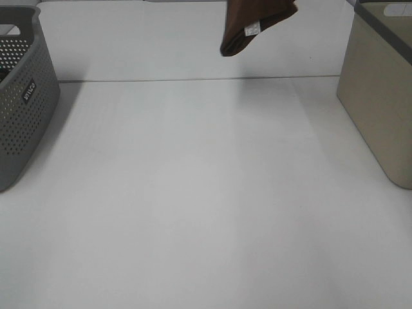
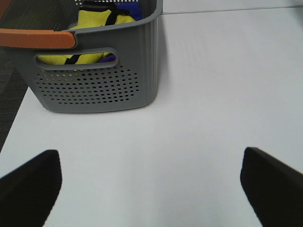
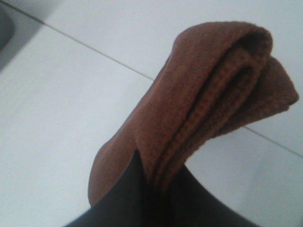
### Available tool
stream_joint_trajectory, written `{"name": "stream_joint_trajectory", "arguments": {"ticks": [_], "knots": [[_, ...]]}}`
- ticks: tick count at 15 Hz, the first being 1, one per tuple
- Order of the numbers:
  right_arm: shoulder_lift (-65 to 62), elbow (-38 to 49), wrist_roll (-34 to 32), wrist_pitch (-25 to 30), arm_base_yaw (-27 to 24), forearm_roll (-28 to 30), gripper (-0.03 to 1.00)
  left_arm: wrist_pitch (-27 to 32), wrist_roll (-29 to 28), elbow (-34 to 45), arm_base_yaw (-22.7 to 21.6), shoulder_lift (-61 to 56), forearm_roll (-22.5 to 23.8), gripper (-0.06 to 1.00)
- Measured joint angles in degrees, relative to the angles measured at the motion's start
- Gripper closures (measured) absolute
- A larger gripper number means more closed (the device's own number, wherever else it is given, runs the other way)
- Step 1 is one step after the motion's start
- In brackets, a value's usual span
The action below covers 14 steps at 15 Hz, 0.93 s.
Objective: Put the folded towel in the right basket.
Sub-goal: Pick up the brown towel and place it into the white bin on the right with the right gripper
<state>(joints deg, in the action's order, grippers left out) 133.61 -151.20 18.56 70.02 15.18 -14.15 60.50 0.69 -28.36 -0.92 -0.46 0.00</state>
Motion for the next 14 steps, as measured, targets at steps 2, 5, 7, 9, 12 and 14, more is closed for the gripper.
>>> {"name": "stream_joint_trajectory", "arguments": {"ticks": [2, 5, 7, 9, 12, 14], "knots": [[-3.7, 0.0, -0.1, 0.0, -0.4, 6.7, 0.90, 0.0, 0.0, 0.0, 0.0, 0.0, 0.0, -0.03], [-7.4, -0.1, -0.7, 0.0, -5.1, 5.7, 0.90, 0.0, 0.0, 0.0, 0.0, 0.0, 0.0, -0.03], [-9.0, -0.1, -1.1, 0.0, -10.5, 4.9, 0.90, 0.0, 0.0, 0.0, 0.0, 0.0, 0.0, -0.03], [-10.3, 0.0, -1.2, 0.1, -15.8, 3.6, 0.90, 0.0, 0.0, 0.0, 0.0, 0.0, 0.0, -0.03], [-12.7, 5.1, -1.2, 0.0, -22.1, 3.0, 0.90, 0.0, 0.0, 0.0, 0.0, 0.0, 0.0, -0.03], [-14.4, 12.8, -1.2, 0.0, -26.2, 3.0, 0.90, 0.0, 0.0, 0.0, 0.0, 0.0, 0.0, -0.03]]}}
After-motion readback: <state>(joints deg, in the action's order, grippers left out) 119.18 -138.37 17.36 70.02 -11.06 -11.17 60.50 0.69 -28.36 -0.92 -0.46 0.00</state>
